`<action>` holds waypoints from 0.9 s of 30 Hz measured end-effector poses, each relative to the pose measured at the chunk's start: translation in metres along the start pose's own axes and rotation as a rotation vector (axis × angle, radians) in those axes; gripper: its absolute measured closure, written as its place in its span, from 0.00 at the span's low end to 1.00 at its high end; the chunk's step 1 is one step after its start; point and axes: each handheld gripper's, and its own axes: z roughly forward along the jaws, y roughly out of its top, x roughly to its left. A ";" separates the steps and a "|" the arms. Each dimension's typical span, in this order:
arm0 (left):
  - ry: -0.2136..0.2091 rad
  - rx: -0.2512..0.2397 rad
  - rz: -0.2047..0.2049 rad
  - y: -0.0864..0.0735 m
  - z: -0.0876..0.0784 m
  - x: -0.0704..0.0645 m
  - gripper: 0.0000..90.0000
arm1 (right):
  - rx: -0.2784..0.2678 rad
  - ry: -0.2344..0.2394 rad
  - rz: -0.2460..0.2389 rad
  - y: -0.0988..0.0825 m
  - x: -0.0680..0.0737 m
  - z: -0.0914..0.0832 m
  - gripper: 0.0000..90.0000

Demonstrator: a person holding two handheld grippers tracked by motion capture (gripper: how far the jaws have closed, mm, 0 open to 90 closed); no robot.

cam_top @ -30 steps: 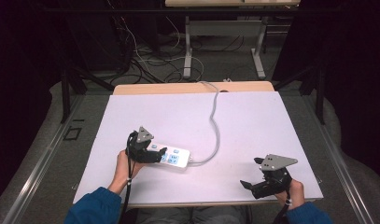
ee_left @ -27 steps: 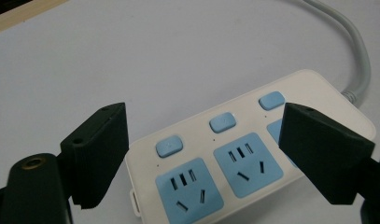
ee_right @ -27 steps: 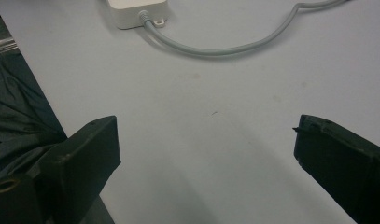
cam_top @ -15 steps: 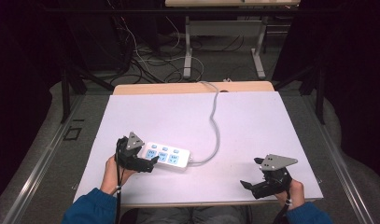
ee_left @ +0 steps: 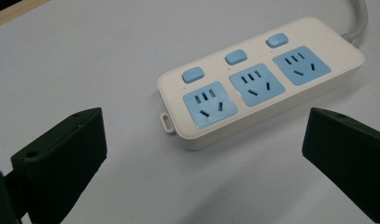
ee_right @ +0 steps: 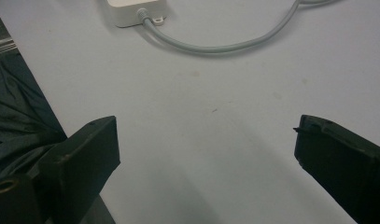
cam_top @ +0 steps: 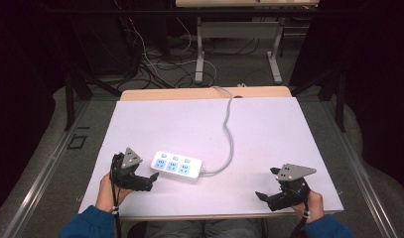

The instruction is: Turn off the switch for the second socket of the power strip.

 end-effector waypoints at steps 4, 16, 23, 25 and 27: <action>0.010 -0.007 0.003 -0.008 -0.006 0.001 0.00 | 0.006 0.004 0.001 0.000 0.000 0.000 0.07; 0.017 -0.012 0.020 -0.028 -0.023 0.003 0.00 | 0.004 -0.001 -0.007 0.000 -0.001 0.001 0.07; 0.008 -0.022 0.023 -0.038 -0.031 -0.001 0.00 | 0.000 -0.007 -0.007 0.000 0.000 0.001 0.07; 0.018 -0.020 0.030 -0.041 -0.034 -0.001 0.00 | 0.003 -0.009 -0.007 0.000 0.000 0.001 0.07; 0.015 -0.021 0.030 -0.043 -0.036 -0.002 0.00 | 0.003 -0.008 -0.004 0.000 0.000 0.001 0.07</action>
